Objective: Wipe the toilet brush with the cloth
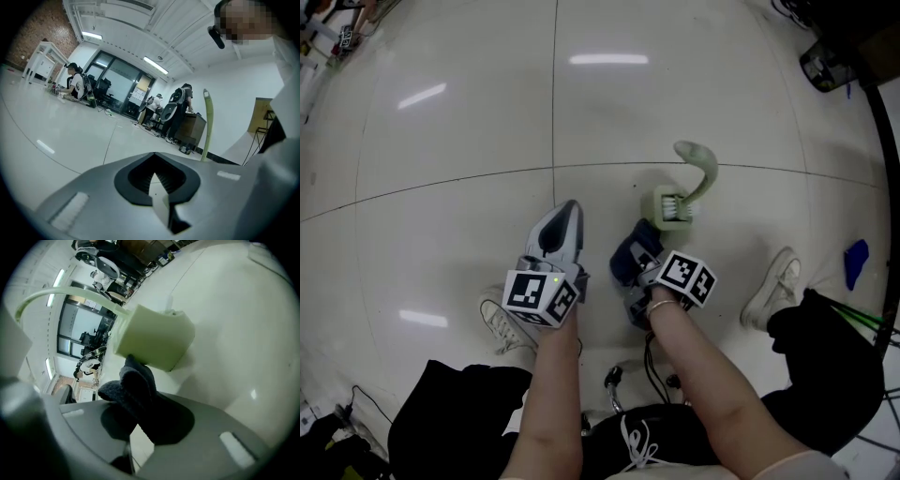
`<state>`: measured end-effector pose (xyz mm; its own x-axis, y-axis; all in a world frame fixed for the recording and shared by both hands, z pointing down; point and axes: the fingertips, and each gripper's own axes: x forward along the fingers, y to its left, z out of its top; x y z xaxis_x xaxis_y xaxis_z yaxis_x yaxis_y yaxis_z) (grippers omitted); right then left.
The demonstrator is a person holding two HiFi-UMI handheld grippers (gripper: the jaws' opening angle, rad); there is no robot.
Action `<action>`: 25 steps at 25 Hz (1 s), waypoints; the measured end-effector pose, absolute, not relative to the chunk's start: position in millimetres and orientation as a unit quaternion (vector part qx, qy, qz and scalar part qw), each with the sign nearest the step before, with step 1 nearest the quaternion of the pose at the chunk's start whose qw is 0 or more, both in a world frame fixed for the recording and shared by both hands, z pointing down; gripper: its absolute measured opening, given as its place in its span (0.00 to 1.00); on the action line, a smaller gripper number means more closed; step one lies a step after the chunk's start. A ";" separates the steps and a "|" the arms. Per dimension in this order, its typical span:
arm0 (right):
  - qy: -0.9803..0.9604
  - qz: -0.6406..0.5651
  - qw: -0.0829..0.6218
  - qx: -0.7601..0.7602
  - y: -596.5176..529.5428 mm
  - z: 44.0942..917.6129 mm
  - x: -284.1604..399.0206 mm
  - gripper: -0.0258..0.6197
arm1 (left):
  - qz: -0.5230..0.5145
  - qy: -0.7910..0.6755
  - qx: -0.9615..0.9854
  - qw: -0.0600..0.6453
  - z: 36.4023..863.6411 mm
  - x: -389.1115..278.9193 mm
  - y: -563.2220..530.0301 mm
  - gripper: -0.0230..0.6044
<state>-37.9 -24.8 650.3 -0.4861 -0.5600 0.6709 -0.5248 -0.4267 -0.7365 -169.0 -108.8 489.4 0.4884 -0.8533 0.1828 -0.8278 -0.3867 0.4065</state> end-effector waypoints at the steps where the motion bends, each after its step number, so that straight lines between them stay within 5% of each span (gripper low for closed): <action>1: 0.546 -0.668 0.005 -0.505 -23.0 641.9 -30.3 0.14 | -0.034 -0.505 0.834 0.219 478.0 -163.7 -113.1 0.05; 15: 0.577 -0.568 0.084 -0.581 -81.7 493.5 108.7 0.14 | -0.073 -0.434 0.894 0.082 271.1 -81.8 -153.5 0.05; 25: 0.817 -0.347 0.080 -0.453 -137.1 291.6 61.6 0.14 | -0.041 -0.436 0.893 0.100 264.8 -49.4 -139.6 0.05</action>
